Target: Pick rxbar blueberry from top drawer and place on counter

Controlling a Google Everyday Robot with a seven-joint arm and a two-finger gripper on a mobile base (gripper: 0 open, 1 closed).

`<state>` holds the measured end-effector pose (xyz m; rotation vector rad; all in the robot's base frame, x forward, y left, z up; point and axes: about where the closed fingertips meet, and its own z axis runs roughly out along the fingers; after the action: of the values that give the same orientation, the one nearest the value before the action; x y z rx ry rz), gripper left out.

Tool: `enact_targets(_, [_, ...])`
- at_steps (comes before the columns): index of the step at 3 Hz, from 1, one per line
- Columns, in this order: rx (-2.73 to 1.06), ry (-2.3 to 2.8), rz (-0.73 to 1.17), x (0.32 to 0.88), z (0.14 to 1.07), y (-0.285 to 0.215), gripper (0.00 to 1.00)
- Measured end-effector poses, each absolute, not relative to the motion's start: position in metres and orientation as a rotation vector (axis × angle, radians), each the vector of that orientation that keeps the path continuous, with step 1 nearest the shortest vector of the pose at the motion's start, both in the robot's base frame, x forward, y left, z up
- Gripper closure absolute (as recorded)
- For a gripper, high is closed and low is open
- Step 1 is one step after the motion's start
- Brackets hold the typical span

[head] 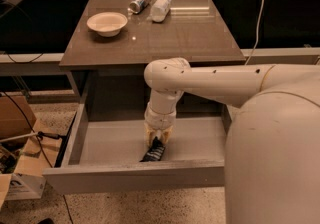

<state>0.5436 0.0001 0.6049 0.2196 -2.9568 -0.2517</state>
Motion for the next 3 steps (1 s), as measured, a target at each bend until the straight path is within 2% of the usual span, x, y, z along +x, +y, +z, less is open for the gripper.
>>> enact_targets(2, [0.221,-3.068,-0.684,0.555,0.671,-0.043,1.0])
enact_targets(3, [0.253,-3.165,-0.888,0.585,0.725,-0.085,1.0])
